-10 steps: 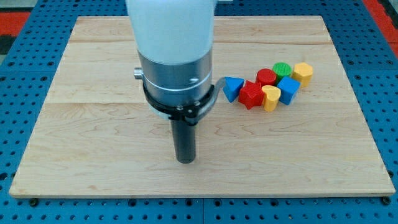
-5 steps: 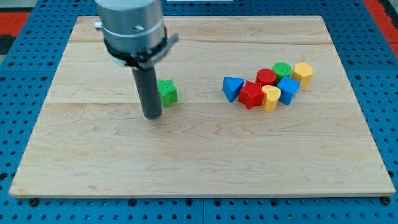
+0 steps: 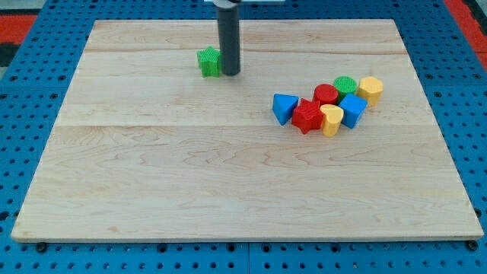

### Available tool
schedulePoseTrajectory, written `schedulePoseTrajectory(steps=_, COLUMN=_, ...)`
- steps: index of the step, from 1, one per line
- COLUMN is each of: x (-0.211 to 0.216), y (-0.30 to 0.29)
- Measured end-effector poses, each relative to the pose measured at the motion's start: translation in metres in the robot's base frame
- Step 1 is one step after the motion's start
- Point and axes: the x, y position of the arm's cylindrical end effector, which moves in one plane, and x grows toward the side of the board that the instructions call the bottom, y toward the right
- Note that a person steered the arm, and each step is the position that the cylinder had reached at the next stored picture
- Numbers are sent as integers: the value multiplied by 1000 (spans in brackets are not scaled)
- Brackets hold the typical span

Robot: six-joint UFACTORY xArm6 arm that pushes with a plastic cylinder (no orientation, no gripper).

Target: Put the green star at the top center

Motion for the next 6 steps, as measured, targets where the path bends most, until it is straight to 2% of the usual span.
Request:
schedulePoseTrajectory(steps=1, x=21, y=-61)
schedulePoseTrajectory(steps=2, x=-48, y=-66)
schedulePoseTrajectory(steps=3, x=-78, y=-13)
schedulePoseTrajectory(steps=4, x=-84, y=-15)
schedulePoseTrajectory(steps=5, x=-34, y=6)
schedulePoseTrajectory(steps=6, x=-34, y=47)
